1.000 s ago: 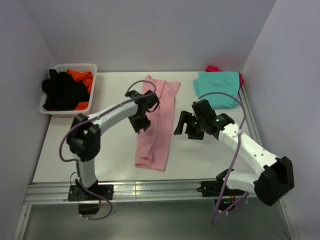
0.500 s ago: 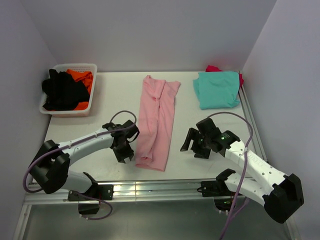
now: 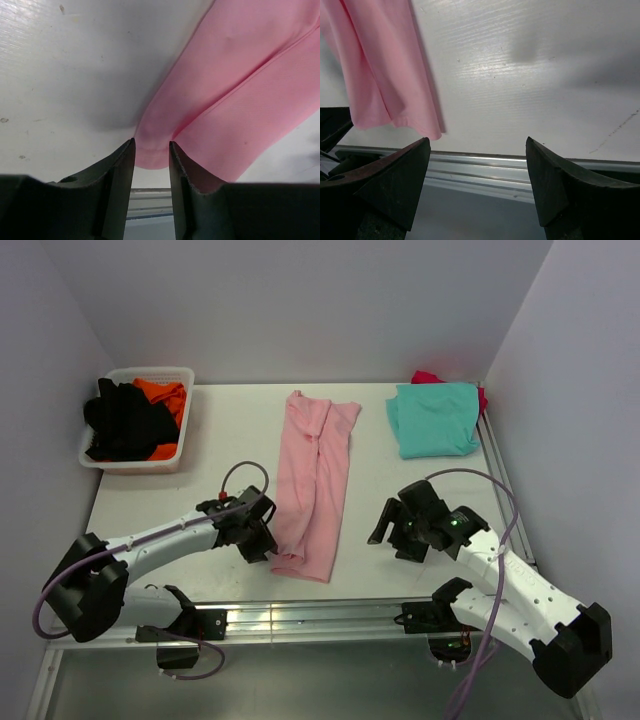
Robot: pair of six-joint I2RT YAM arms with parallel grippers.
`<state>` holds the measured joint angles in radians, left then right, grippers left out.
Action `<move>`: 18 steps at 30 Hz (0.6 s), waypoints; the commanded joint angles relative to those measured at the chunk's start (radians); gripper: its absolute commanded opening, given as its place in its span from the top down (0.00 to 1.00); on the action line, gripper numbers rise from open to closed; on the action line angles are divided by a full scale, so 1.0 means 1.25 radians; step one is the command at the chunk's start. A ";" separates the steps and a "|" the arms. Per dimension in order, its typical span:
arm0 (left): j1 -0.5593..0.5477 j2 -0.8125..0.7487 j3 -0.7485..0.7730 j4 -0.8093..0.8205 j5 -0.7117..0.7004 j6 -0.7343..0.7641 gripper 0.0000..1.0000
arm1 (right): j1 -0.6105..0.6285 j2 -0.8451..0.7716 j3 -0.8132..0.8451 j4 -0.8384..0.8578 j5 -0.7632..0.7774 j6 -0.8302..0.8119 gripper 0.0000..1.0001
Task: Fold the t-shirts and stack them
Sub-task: Fold the tshirt
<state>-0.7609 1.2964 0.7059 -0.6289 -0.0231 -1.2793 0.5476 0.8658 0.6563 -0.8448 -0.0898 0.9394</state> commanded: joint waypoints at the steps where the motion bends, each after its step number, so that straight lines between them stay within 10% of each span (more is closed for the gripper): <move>1: -0.012 -0.008 -0.033 0.059 0.011 -0.023 0.61 | 0.006 -0.015 0.006 -0.024 0.029 0.013 0.16; 18: -0.039 0.006 -0.125 0.150 0.028 -0.053 0.69 | 0.026 0.033 -0.015 0.034 0.004 0.035 0.19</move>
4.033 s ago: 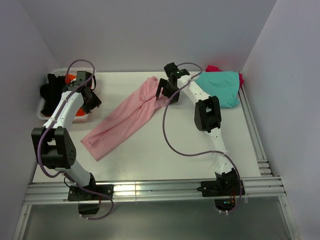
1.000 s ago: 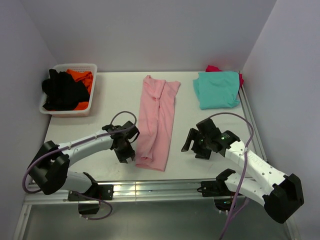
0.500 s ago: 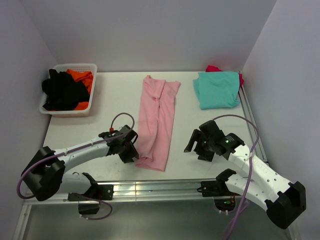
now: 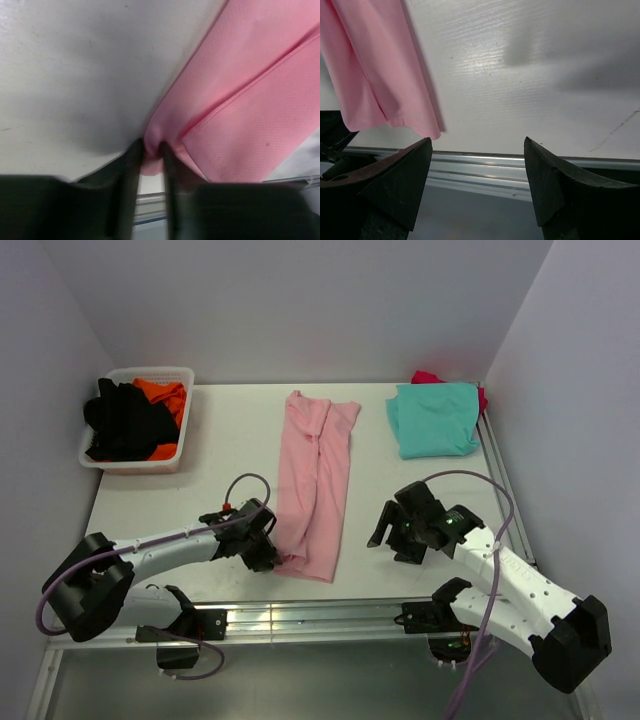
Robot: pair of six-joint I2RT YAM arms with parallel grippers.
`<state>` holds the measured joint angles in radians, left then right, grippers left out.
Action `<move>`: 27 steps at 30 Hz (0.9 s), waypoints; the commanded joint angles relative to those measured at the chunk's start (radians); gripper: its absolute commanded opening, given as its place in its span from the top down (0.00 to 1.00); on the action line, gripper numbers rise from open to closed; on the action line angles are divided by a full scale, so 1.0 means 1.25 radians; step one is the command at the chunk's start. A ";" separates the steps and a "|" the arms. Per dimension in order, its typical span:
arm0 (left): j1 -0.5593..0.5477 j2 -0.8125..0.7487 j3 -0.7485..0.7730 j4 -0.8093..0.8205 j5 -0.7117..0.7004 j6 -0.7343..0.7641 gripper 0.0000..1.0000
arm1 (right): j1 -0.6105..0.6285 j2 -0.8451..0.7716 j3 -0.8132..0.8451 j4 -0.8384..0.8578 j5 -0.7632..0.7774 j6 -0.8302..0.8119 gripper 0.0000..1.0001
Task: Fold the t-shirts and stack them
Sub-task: Fold the tshirt
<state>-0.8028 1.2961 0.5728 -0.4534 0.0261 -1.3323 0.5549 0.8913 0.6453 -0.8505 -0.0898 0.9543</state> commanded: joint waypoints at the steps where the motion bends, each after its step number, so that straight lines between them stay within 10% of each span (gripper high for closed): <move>1: -0.006 0.009 -0.015 0.006 -0.014 -0.009 0.79 | 0.030 0.034 -0.004 0.048 0.002 0.032 0.20; 4: -0.006 0.009 0.009 -0.020 -0.017 -0.008 1.00 | 0.097 0.104 0.031 0.105 0.003 0.067 0.22; 15: -0.007 0.037 0.100 -0.077 -0.017 0.010 1.00 | 0.317 0.385 0.134 0.258 -0.048 0.139 0.52; 27: -0.007 0.044 0.126 -0.116 -0.044 0.039 1.00 | 0.364 0.461 0.202 0.177 0.006 0.118 0.46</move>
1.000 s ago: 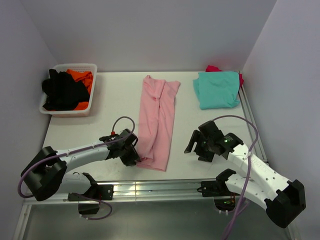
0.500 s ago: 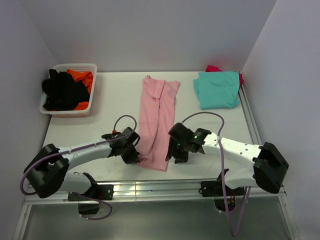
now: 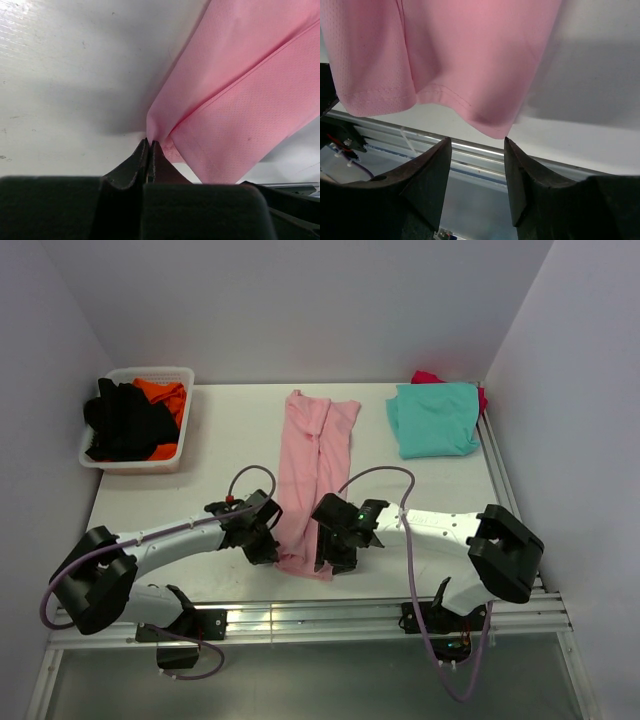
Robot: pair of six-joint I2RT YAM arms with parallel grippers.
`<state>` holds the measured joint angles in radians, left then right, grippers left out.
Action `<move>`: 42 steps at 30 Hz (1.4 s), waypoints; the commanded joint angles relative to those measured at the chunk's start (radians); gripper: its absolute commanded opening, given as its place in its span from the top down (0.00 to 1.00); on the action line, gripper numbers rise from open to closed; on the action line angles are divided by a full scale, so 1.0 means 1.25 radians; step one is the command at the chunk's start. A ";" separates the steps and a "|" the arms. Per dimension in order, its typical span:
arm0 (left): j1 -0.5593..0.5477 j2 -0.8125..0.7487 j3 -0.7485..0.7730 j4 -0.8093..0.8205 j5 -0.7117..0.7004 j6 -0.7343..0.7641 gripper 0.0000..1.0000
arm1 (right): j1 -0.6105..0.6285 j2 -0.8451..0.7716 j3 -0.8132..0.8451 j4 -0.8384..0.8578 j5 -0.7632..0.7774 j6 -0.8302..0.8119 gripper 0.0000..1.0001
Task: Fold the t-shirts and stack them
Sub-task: Fold the tshirt
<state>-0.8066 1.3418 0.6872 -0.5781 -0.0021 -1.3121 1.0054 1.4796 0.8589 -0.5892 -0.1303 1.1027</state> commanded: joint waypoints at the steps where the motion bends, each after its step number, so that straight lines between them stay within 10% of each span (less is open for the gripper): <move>1: -0.005 0.009 0.037 -0.016 -0.022 0.025 1.00 | 0.003 -0.008 0.031 -0.037 0.043 -0.001 0.46; 19: -0.004 0.015 0.052 -0.037 -0.023 0.057 1.00 | 0.003 0.134 0.043 -0.006 0.051 -0.019 0.52; 25: -0.005 0.009 0.050 -0.047 -0.029 0.068 1.00 | 0.003 0.123 0.031 -0.015 0.056 -0.018 0.99; 42: -0.004 -0.157 0.158 -0.264 -0.035 0.056 1.00 | 0.006 -0.079 0.049 -0.194 0.103 -0.005 1.00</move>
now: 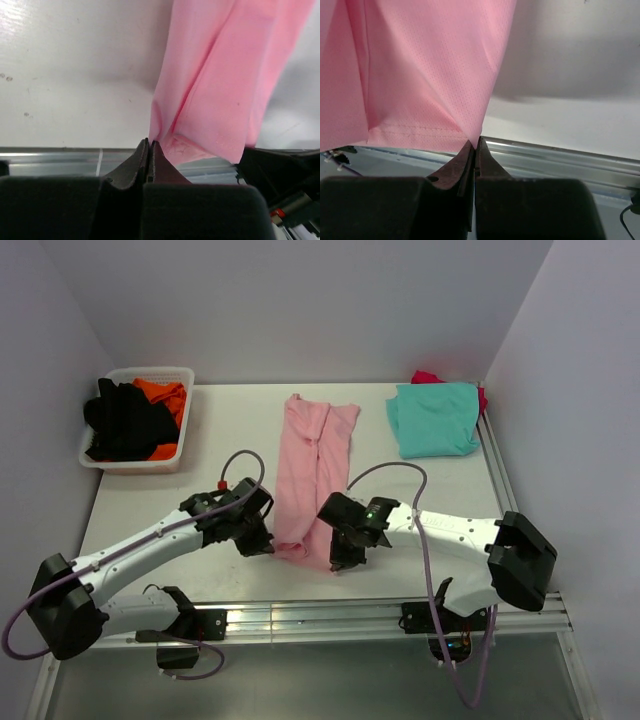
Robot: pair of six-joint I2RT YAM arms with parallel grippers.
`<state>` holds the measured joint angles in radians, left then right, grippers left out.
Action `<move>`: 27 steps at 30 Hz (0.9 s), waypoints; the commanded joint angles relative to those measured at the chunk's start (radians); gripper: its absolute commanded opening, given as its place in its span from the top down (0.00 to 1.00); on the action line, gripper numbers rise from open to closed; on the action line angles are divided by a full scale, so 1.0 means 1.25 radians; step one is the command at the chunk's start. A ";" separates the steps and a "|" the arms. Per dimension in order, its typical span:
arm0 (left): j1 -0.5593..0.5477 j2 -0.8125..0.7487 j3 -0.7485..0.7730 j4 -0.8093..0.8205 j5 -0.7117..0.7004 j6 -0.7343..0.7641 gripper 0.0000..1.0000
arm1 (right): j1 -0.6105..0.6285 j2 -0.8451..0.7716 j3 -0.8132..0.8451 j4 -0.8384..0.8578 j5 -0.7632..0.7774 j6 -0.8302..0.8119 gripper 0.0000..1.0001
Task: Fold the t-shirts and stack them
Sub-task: Fold the tshirt
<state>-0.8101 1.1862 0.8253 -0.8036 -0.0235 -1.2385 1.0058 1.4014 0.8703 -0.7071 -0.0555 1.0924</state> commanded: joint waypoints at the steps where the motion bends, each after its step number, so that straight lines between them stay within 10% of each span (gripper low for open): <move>1: -0.002 -0.036 0.070 -0.104 -0.019 -0.006 1.00 | 0.005 -0.018 0.055 -0.113 0.043 0.000 1.00; 27: 0.205 0.269 0.414 -0.106 0.011 0.173 1.00 | -0.176 0.207 0.419 -0.253 0.128 -0.226 1.00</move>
<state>-0.5854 1.4868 1.2575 -0.9474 0.0036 -1.0847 0.8280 1.6264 1.3243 -0.9844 0.0685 0.8864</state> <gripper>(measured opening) 0.023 0.010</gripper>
